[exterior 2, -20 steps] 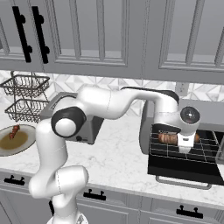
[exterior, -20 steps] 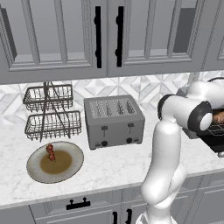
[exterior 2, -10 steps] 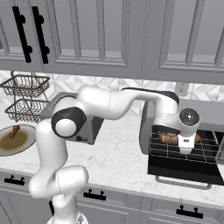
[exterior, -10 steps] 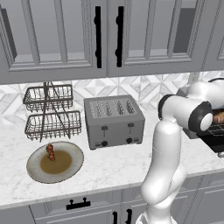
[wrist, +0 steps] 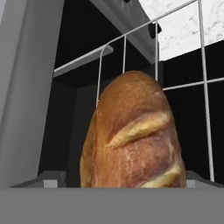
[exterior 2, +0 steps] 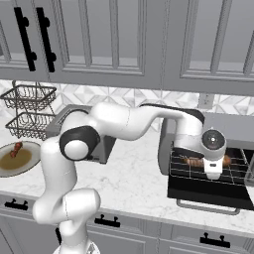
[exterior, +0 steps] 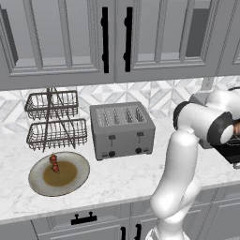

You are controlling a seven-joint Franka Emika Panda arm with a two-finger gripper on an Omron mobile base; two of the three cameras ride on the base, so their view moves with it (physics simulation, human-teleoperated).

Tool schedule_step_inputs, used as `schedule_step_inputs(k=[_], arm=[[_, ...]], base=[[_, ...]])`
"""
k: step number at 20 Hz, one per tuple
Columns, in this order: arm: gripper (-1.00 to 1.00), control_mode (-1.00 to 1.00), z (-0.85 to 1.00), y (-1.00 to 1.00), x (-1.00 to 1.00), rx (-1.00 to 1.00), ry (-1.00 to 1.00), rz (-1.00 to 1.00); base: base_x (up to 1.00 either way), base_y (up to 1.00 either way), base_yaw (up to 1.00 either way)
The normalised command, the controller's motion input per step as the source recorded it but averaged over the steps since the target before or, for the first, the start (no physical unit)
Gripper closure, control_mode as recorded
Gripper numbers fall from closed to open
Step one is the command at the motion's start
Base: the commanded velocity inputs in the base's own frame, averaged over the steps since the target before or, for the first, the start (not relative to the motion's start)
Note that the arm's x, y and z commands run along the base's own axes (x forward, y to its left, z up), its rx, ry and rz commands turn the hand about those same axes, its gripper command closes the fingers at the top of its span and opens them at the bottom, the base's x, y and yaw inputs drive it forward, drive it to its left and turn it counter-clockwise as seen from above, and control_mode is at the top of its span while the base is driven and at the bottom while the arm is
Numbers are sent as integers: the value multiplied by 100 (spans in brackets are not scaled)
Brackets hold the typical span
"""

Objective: Pick up the kebab skewer and baguette bread, and place them inside the toaster oven. Close the toaster oven door and start by setting the timer.

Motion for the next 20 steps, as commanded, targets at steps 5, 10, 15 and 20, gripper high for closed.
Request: schedule_step_inputs(k=[5,10,15,20], arm=[[-100,-100,0,-1,0,7,-4,0],[-100,-100,11,-3,0,3,0,-13],[-100,-100,35,-1,0,7,-5,-9],[-100,-100,7,1,0,-1,3,-21]], base=[[0,0,0],[0,0,0],[0,0,0],[0,0,0]])
